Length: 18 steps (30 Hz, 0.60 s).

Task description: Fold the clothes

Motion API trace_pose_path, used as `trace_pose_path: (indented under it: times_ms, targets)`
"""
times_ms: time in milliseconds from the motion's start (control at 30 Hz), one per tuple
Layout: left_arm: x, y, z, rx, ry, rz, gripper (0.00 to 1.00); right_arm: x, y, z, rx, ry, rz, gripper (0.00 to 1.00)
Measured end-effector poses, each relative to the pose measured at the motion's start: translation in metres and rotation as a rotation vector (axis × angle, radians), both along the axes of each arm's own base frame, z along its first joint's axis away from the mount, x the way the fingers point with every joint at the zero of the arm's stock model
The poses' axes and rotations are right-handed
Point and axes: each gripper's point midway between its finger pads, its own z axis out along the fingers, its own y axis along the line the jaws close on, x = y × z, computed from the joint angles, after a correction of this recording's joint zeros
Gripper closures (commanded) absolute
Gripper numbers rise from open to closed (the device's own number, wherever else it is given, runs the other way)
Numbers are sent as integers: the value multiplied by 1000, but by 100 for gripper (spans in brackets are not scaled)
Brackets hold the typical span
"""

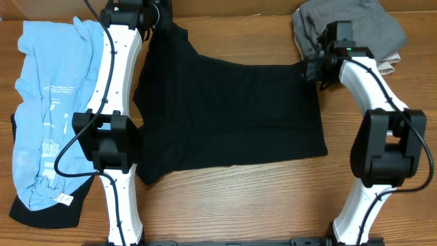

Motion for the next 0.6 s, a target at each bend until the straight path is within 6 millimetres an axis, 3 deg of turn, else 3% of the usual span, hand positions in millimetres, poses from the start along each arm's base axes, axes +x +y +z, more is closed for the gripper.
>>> trace_pose_path:
  times_ms: [100,367,600]
  targets:
    - [0,-4,0,0,0,-6,96,3,6,-7,-2,-2,12,44]
    - [-1,-4,-1,1,6,-6,96,22,39,2,2,-92,75,45]
    - [-2,-4,-1,1,6,-6,96,33,41,-25,-12,-95,75,45]
